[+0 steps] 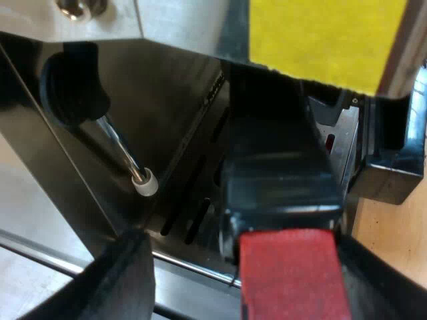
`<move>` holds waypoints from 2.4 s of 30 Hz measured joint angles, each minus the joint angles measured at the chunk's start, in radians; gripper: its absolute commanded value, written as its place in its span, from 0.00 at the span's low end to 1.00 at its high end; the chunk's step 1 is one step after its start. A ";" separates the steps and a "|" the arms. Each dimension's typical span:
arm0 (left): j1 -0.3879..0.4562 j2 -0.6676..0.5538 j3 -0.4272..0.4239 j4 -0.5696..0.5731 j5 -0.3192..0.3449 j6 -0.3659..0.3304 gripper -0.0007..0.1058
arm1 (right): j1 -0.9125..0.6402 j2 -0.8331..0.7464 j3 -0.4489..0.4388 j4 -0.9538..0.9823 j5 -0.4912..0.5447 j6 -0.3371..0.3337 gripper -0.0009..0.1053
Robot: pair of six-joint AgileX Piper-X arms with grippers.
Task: Put the handle in the coffee machine
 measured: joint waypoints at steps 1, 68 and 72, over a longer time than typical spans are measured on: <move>0.000 0.000 0.000 0.000 0.000 0.000 0.52 | 0.000 0.000 0.000 0.000 0.000 -0.002 0.27; -0.042 -0.106 -0.099 0.092 -0.473 -0.074 0.01 | 0.002 0.000 -0.023 0.014 0.036 -0.066 0.27; -0.044 -0.106 -0.107 0.177 -0.480 -0.050 0.01 | 0.002 0.000 -0.023 0.014 0.038 -0.072 0.27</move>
